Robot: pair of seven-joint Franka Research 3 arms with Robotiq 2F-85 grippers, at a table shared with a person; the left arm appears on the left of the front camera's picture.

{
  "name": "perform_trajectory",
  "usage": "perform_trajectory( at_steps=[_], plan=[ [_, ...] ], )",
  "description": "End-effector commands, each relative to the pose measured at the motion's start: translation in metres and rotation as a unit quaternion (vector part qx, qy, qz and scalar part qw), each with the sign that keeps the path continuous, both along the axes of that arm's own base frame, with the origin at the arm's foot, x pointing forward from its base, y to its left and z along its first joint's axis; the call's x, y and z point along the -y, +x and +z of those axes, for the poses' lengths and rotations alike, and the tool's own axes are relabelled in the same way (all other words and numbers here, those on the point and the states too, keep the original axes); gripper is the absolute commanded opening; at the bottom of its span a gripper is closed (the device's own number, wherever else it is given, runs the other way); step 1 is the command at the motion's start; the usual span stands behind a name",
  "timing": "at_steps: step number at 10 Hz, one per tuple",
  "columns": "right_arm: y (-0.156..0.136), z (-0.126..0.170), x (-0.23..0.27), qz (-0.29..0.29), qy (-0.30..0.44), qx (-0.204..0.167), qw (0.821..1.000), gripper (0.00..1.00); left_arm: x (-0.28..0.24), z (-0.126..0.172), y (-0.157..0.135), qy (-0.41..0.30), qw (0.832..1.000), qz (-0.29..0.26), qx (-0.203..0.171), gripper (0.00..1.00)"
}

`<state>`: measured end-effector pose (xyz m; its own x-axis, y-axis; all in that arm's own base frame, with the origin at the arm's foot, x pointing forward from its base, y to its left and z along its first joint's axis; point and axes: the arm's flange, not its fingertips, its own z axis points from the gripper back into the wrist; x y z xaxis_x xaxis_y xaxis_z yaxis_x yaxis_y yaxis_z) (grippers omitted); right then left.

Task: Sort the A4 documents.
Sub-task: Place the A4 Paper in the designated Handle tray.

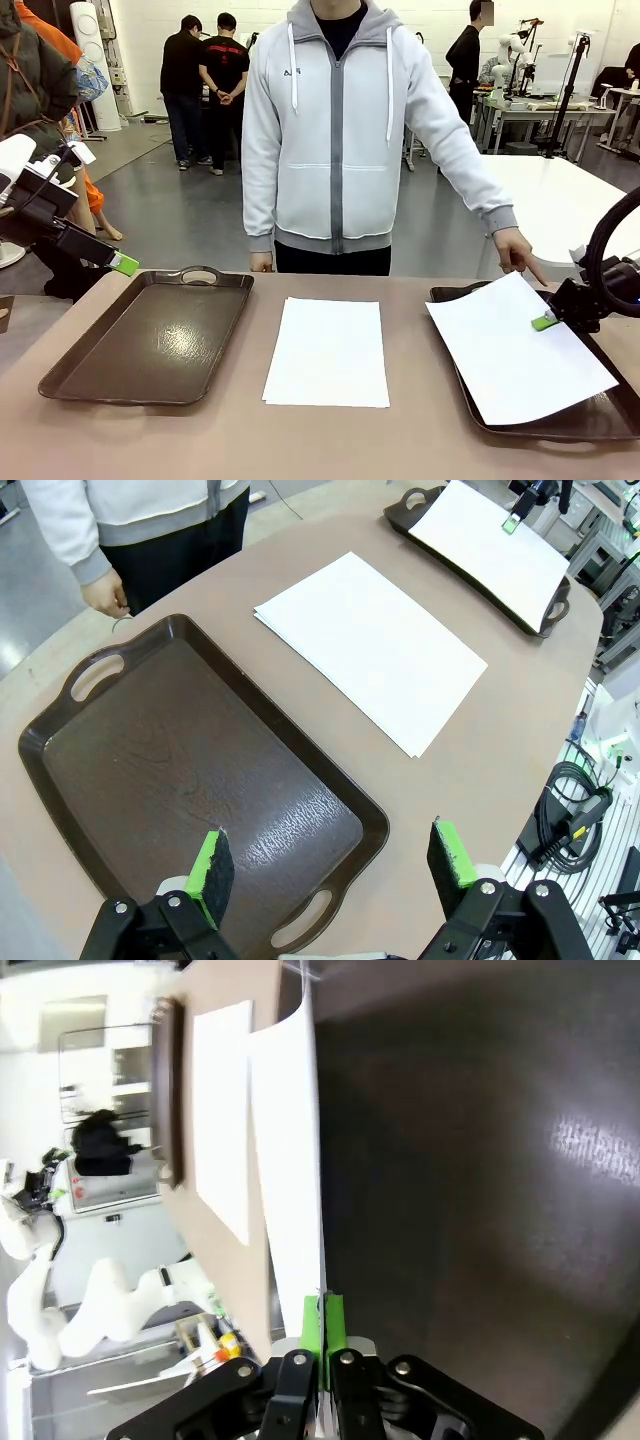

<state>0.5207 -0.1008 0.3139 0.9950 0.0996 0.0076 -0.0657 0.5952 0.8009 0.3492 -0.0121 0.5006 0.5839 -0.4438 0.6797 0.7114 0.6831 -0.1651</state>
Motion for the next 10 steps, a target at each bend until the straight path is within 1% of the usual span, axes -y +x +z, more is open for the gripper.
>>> perform_trajectory(
  at_steps=[1, 3, 4, 7, 10],
  plan=[
    [0.0024, 0.0024, -0.002, -0.026, -0.057, -0.002, 0.998, 0.01, -0.002, -0.0016, 0.0012, -0.004, 1.0, -0.008, 0.003, 1.0],
    [0.0022, -0.0014, -0.0048, -0.058, -0.104, 0.004, 0.993, 0.01, -0.002, -0.0016, 0.0012, -0.004, 1.0, -0.008, 0.003, 1.0],
    [0.0004, -0.0018, -0.0053, -0.073, -0.113, 0.009, 0.991, 0.01, -0.002, -0.0016, 0.0012, -0.004, 1.0, -0.008, 0.003, 1.0],
    [-0.0001, -0.0034, -0.0066, -0.08, -0.12, 0.0, 0.989, 0.01, -0.002, -0.0016, 0.0012, -0.004, 1.0, -0.008, 0.003, 1.0],
    [0.0006, 0.003, -0.0052, -0.083, -0.141, 0.004, 0.987, 0.01, -0.002, -0.0016, 0.0012, -0.004, 1.0, -0.008, 0.003, 1.0]
  ],
)
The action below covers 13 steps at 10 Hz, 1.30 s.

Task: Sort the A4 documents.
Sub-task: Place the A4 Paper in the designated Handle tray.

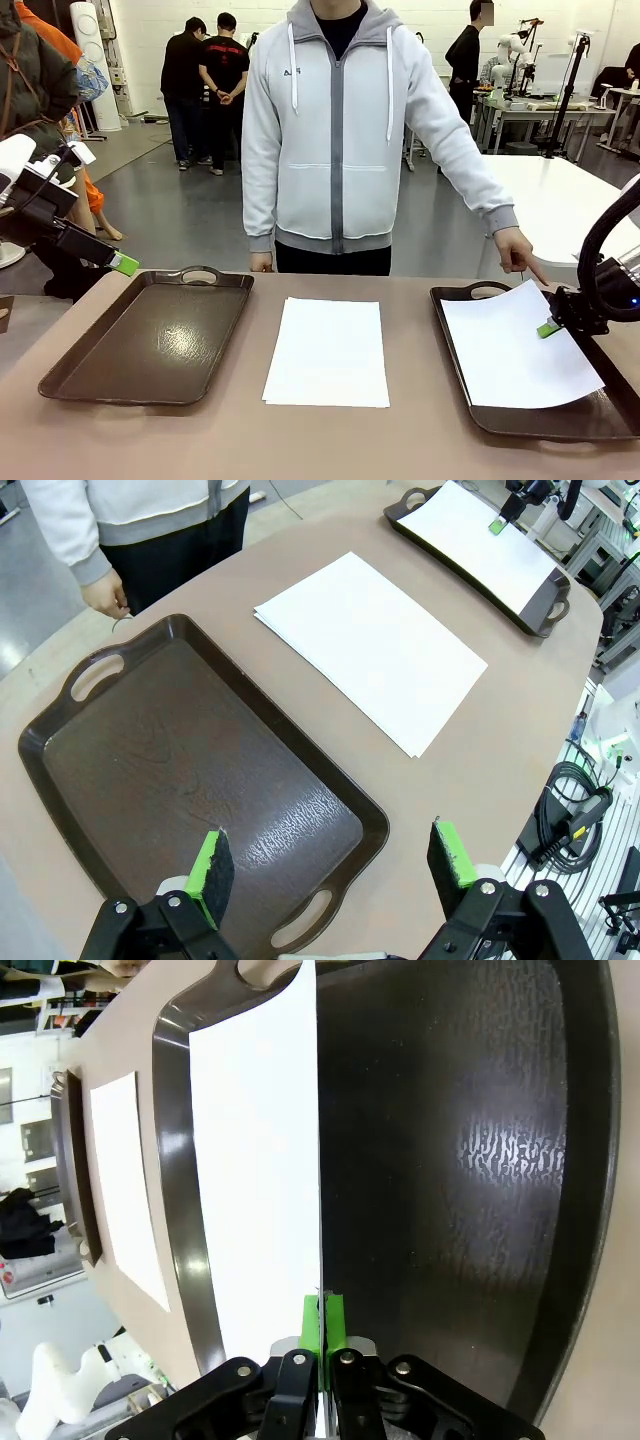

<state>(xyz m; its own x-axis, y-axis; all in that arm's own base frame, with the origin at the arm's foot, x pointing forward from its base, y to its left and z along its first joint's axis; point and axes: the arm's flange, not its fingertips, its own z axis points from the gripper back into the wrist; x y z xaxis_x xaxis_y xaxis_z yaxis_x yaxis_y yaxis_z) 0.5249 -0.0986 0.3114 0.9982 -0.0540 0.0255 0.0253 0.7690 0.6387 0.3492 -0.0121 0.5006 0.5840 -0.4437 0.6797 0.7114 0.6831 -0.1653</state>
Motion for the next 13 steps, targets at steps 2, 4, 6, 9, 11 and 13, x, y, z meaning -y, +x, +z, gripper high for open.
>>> perform_trajectory(
  at_steps=[2, 4, 6, 9, 11, 13],
  plan=[
    [-0.002, 0.008, 0.0, 0.003, -0.032, -0.019, 0.999, 0.01, -0.002, -0.002, 0.001, -0.004, 1.0, -0.008, 0.003, 1.0],
    [0.0, 0.01, 0.001, 0.018, -0.044, -0.034, 0.998, 0.01, -0.002, -0.002, 0.001, -0.004, 1.0, -0.008, 0.003, 1.0],
    [0.004, 0.014, -0.002, 0.032, -0.054, -0.042, 0.997, 0.01, -0.002, -0.002, 0.001, -0.004, 1.0, -0.008, 0.003, 1.0],
    [0.006, 0.019, -0.005, 0.026, -0.061, -0.042, 0.997, 0.37, -0.002, -0.002, 0.001, -0.004, 1.0, -0.008, 0.003, 1.0],
    [0.003, 0.022, -0.004, 0.017, -0.063, -0.039, 0.997, 0.57, -0.002, -0.002, 0.001, -0.004, 1.0, -0.008, 0.003, 1.0],
    [-0.004, 0.026, -0.001, -0.001, -0.084, -0.038, 0.996, 0.77, -0.002, -0.002, 0.001, -0.004, 1.0, -0.008, 0.003, 1.0]
  ],
)
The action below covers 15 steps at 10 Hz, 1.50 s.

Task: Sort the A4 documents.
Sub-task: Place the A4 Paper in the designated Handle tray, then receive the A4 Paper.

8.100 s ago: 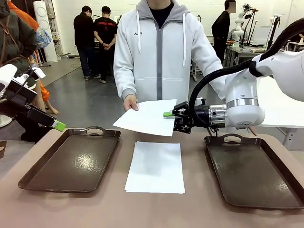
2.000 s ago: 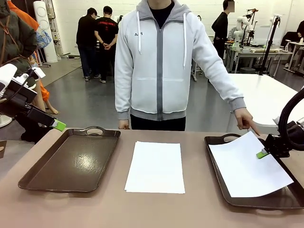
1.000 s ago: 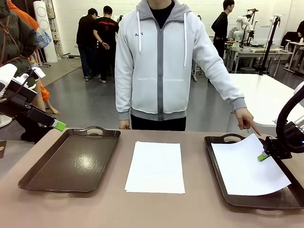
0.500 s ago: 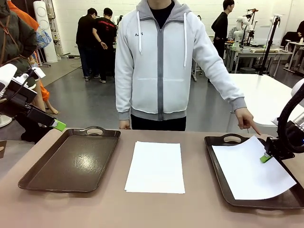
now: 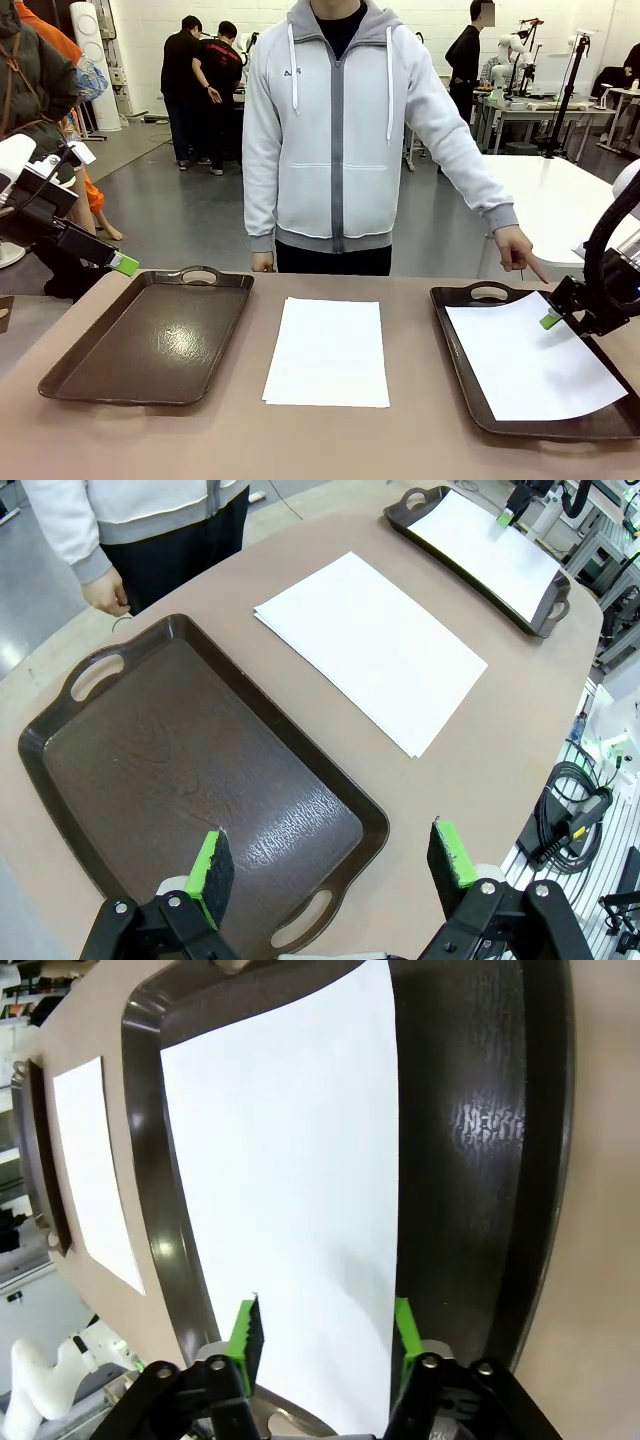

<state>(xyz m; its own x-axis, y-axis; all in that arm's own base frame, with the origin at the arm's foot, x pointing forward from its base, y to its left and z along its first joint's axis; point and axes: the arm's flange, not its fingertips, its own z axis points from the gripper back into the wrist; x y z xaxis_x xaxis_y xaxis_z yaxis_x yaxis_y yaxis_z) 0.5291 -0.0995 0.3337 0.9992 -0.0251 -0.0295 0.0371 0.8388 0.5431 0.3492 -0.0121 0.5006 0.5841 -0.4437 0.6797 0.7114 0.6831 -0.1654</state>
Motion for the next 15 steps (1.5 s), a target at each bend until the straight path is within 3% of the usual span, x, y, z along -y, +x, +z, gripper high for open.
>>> perform_trajectory(
  at_steps=[1, 2, 3, 15],
  plan=[
    [-0.012, 0.006, -0.002, -0.017, -0.042, -0.006, 0.999, 0.81, -0.002, -0.002, 0.001, -0.004, 1.0, -0.008, 0.003, 1.0],
    [-0.016, 0.01, -0.001, -0.023, -0.052, -0.004, 0.998, 0.97, -0.002, -0.002, 0.001, -0.004, 1.0, -0.008, 0.003, 1.0],
    [-0.021, 0.012, 0.0, -0.028, -0.057, -0.003, 0.998, 1.0, -0.002, -0.002, 0.001, -0.004, 1.0, -0.008, 0.003, 1.0],
    [-0.022, 0.016, 0.004, -0.022, -0.042, 0.004, 0.999, 1.0, -0.002, -0.002, 0.001, -0.004, 1.0, -0.008, 0.003, 1.0]
  ],
)
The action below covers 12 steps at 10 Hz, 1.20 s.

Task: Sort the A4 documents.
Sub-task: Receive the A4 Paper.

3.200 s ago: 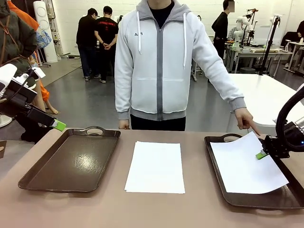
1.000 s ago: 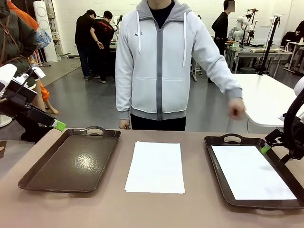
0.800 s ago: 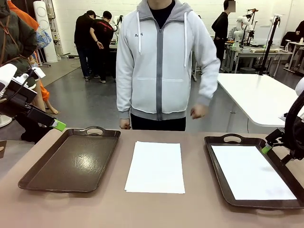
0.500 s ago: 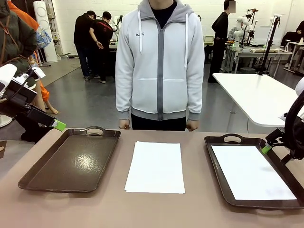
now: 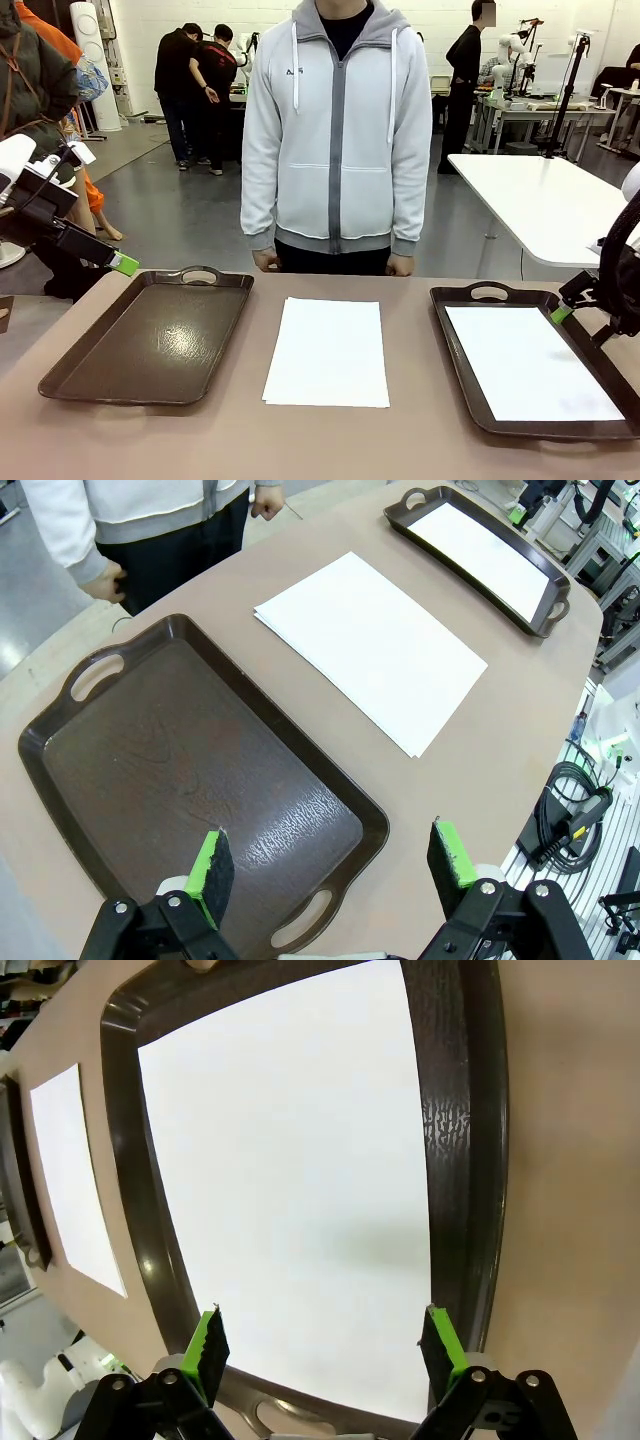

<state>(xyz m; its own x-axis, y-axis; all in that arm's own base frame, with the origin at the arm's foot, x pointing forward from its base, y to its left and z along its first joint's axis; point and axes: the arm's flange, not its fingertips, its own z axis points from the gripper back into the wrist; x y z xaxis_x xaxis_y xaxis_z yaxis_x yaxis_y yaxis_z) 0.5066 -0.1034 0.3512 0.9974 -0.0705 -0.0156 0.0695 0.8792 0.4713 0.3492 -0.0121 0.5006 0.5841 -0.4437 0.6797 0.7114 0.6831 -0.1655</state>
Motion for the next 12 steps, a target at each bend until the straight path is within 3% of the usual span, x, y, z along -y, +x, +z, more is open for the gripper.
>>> perform_trajectory(
  at_steps=[1, 8, 10, 11, 12],
  plan=[
    [0.001, -0.001, 0.0, 0.0, 0.0, -0.001, 1.0, 1.0, -0.002, -0.002, 0.001, -0.004, 1.0, -0.008, 0.003, 1.0],
    [0.0, 0.0, 0.0, 0.0, 0.0, 0.0, 1.0, 1.0, -0.002, -0.002, 0.001, -0.004, 1.0, -0.008, 0.003, 1.0],
    [-0.042, 0.05, -0.036, 0.065, -0.089, 0.185, 0.976, 1.0, -0.002, -0.002, 0.001, -0.004, 1.0, -0.008, 0.003, 1.0],
    [-0.06, 0.093, -0.064, 0.121, -0.067, 0.263, 0.955, 1.0, -0.002, -0.002, 0.001, -0.004, 1.0, -0.008, 0.003, 1.0],
    [-0.077, 0.122, -0.085, 0.166, -0.052, 0.311, 0.934, 1.0, -0.002, -0.002, 0.001, -0.004, 1.0, -0.008, 0.003, 1.0]
  ],
)
